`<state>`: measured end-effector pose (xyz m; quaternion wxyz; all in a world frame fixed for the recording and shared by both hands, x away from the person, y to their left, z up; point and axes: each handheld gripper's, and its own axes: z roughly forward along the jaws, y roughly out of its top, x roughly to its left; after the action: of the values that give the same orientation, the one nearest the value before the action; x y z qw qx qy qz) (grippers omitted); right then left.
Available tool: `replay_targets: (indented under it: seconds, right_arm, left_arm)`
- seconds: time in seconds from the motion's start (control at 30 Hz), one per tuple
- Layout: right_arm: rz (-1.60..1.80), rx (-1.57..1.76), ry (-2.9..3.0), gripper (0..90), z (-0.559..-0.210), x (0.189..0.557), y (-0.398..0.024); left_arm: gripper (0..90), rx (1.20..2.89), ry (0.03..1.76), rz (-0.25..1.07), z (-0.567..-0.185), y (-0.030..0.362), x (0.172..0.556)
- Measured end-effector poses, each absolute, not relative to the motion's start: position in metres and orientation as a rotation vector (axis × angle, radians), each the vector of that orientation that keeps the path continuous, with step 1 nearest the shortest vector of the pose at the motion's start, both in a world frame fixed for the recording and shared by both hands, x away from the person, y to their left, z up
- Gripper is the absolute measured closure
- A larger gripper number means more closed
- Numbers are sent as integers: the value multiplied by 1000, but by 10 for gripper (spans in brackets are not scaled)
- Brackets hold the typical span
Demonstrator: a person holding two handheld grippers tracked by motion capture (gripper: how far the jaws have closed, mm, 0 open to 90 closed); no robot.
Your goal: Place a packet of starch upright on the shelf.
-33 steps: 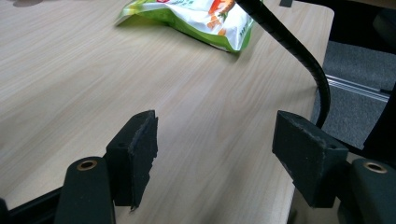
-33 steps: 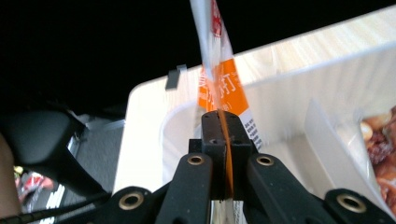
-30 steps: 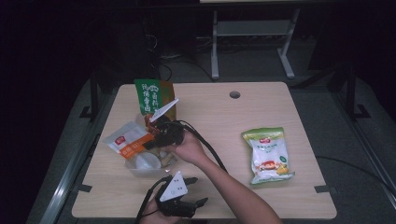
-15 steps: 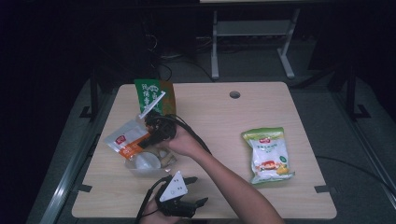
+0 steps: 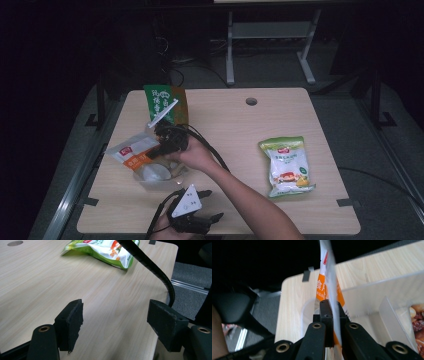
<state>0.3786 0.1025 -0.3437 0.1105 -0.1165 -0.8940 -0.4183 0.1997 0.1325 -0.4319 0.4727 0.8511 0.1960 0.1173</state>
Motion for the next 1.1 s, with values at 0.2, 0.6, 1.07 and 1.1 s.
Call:
replay_targets:
  seconds: [0.2, 0.6, 1.07, 1.1]
  right_arm:
    - [-1370, -412, -2497, 900, -341, 377, 93]
    - [-1405, -536, -2408, 862, -373, 374, 82]
    - [-1374, -475, -2569, 900, -359, 363, 60]
    - [-1382, -467, -2569, 900, -360, 363, 60]
  left_arm:
    - [285, 2075, 483, 284, -433, 131, 199]
    - [285, 2084, 482, 275, -433, 131, 198]
    - [285, 2084, 488, 264, -436, 127, 197]
    - [285, 2086, 486, 265, -436, 127, 197]
